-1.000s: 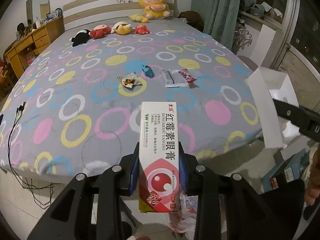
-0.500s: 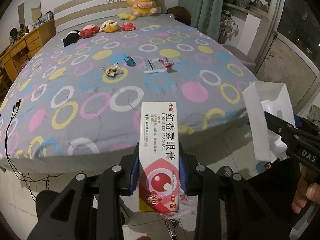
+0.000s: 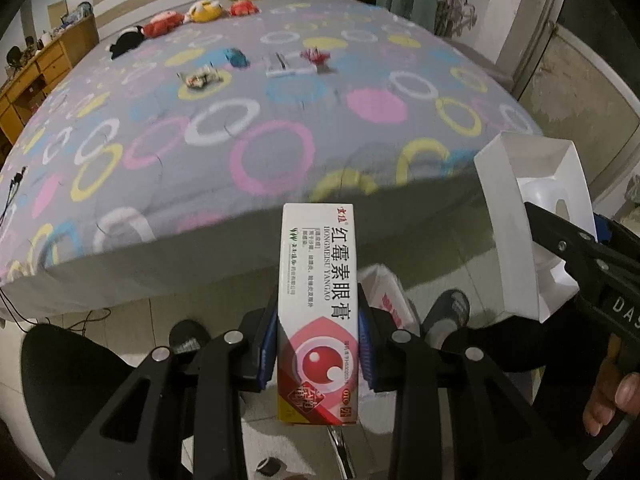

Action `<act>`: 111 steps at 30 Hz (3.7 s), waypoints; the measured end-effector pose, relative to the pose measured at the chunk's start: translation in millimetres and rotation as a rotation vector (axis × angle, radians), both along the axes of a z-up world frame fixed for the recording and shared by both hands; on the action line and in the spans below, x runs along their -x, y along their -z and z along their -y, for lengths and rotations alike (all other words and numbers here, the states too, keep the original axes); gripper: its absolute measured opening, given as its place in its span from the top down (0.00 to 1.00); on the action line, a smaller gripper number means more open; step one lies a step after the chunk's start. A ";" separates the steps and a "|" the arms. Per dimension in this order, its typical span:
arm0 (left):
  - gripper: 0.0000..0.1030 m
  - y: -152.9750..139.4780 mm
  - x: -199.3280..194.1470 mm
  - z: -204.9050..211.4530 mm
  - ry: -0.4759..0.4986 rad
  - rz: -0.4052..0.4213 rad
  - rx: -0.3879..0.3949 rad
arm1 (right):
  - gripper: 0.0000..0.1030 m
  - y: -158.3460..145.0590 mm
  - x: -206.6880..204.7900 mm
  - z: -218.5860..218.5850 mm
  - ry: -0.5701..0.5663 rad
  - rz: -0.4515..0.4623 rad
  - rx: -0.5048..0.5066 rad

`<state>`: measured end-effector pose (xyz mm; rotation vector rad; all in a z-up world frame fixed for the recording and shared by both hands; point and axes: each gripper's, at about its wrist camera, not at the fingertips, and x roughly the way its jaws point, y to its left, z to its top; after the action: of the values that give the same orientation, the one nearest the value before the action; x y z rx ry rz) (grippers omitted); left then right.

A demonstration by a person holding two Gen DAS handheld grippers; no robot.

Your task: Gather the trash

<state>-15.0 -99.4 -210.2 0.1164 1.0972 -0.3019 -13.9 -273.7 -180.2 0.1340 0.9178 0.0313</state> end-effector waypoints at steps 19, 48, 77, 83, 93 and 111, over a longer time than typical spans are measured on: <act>0.68 88.2 6.7 20.3 0.058 -0.191 -0.026 | 0.30 90.3 -0.1 -6.9 -0.011 -0.163 -0.003; 0.68 194.4 -9.1 32.3 0.069 -0.464 -0.010 | 0.30 197.3 -46.2 -13.8 -0.024 -0.389 -0.032; 0.13 189.9 -9.4 12.3 0.007 -0.431 -0.010 | 0.09 221.2 -56.5 -2.6 0.059 -0.458 -0.124; 0.13 181.6 -9.2 6.2 -0.010 -0.398 0.003 | 0.09 216.0 -51.6 -2.9 0.051 -0.443 -0.124; 0.13 163.5 -6.9 2.5 -0.029 -0.313 -0.003 | 0.09 199.8 -36.7 1.4 0.062 -0.408 -0.153; 0.08 98.4 -12.3 -13.5 -0.100 -0.099 0.060 | 0.08 119.1 -11.1 27.0 0.102 -0.117 -0.249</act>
<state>-2.7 -85.8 -308.6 -0.0063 1.1867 -0.2527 -2.7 -300.7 -299.3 0.4171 1.0205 0.0439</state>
